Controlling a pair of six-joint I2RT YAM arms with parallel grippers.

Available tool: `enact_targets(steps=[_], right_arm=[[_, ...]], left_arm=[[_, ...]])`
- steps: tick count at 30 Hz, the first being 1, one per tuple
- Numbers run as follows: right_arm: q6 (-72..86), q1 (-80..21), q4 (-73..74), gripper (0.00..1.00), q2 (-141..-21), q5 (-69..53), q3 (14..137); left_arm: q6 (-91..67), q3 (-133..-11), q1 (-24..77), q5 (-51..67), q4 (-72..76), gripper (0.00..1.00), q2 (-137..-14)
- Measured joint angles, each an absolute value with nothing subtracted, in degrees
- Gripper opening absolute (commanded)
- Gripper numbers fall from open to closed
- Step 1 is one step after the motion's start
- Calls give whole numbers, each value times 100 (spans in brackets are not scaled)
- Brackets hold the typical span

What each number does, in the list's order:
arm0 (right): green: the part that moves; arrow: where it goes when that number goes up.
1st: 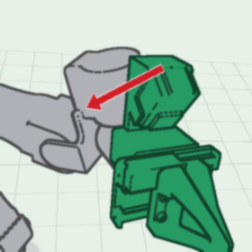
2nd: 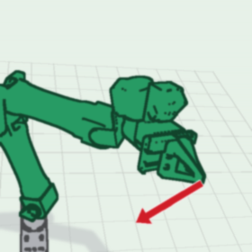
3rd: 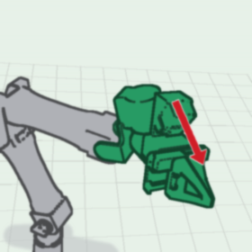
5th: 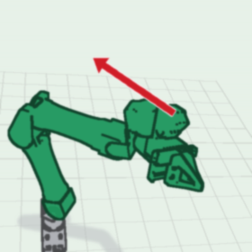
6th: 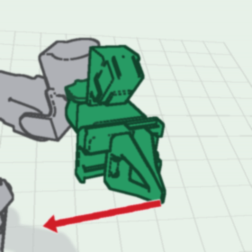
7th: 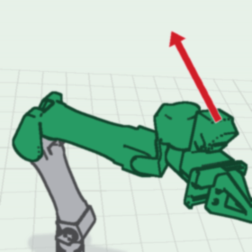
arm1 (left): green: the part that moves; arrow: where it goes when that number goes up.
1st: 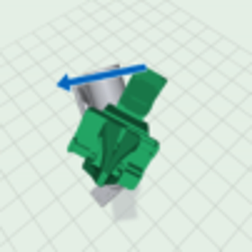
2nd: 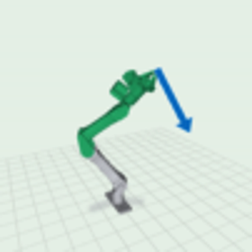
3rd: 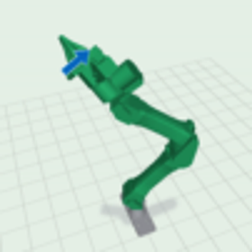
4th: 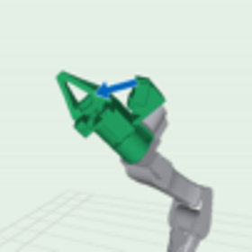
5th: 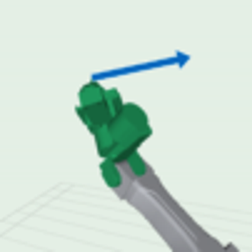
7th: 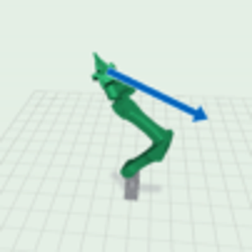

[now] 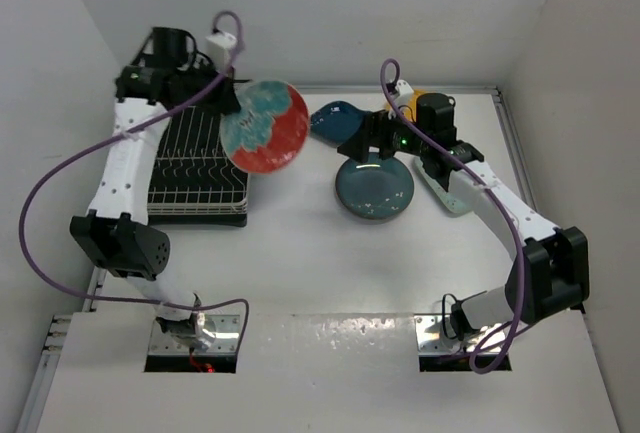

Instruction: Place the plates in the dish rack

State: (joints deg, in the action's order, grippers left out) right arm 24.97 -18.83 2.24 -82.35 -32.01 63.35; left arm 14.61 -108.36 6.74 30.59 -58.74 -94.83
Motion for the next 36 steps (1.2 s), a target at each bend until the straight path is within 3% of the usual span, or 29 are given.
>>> enact_targets(steps=[7, 12, 16, 27, 36], right_arm=[[2663, -1754, 191, 100, -8228, -2770, 6311], [2751, -1728, 196, 100, -8228, -2683, 6254], [2814, -1728, 217, 100, -8309, -2733, 6320], [2917, -1734, 690, 100, -9105, -2936, 7400], [3028, -1739, 735, 100, -9105, -3017, 7463]], left_arm=[[1160, -12403, -224, 1317, -5468, 0, -9404], [1481, -11893, -390, -792, -5315, 0, -9150], [1660, -11212, -561, -1695, -5483, 0, -9111], [1599, -9721, -1216, -1769, -5234, 0, -8858], [1597, -9983, -1474, -1457, -5245, 0, -8838]])
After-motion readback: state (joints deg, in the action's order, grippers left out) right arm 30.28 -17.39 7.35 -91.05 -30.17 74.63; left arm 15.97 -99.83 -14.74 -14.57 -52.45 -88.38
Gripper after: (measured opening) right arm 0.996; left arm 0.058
